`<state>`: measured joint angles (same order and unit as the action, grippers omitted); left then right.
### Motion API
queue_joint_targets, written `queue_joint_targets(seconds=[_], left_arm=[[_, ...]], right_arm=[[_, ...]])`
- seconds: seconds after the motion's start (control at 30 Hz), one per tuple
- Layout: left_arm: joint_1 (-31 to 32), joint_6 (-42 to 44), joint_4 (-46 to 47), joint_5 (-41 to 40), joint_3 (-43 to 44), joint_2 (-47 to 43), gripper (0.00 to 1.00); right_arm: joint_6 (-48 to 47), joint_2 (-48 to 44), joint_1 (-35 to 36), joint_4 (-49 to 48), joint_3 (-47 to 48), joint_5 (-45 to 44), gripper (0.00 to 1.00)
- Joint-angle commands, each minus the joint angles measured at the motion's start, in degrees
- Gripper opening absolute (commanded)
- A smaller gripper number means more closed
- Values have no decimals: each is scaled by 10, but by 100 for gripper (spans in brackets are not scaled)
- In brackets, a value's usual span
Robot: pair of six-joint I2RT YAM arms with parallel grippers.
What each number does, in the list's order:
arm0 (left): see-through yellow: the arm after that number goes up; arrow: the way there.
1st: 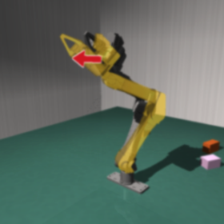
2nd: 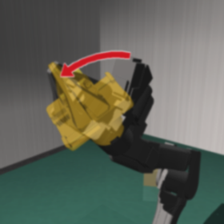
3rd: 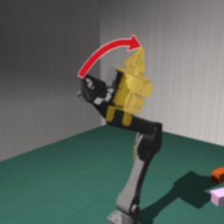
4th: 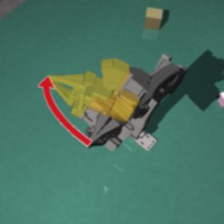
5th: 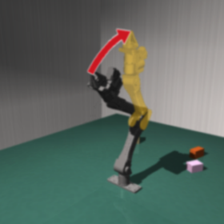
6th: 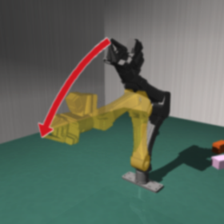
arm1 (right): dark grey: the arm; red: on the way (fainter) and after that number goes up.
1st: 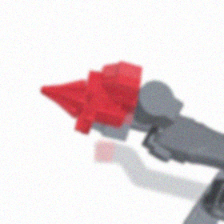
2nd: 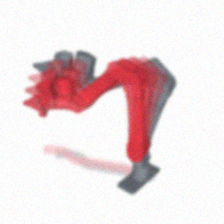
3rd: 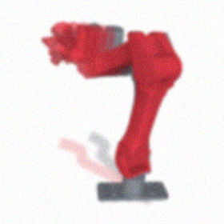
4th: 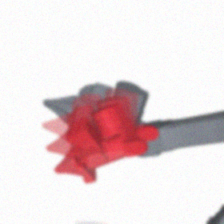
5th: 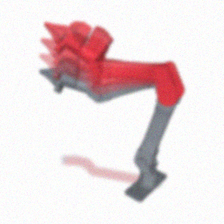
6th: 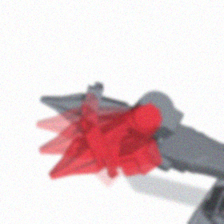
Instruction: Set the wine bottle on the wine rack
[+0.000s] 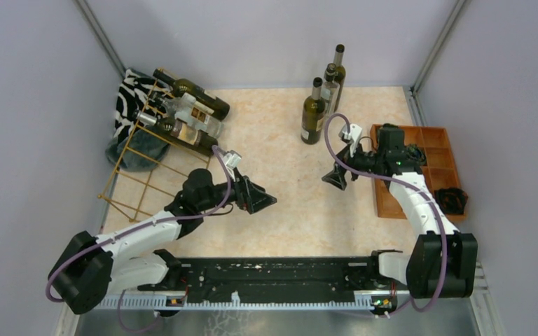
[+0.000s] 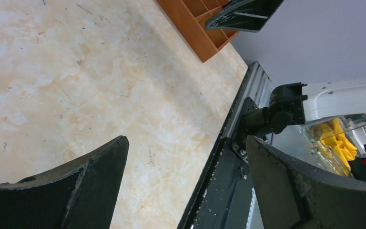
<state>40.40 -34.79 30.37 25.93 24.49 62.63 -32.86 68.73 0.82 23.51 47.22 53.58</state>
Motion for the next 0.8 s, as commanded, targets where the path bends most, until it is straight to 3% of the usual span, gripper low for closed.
queue_joint_targets(seconds=[0.0,0.2,0.43,0.57,0.77], left_arm=[[7,39,-1,-18,16,26,99],[6,46,0,-9,15,55,99],[6,43,13,-13,-2,50,99],[6,52,1,-16,-1,43,99],[6,46,0,-25,-14,22,99]], right_arm=[[42,-9,-6,-94,0,-6,99],[27,23,-6,-247,6,-5,99],[138,147,-3,-289,185,27,99],[211,184,8,-379,228,-9,98],[258,243,29,-408,298,-68,98]])
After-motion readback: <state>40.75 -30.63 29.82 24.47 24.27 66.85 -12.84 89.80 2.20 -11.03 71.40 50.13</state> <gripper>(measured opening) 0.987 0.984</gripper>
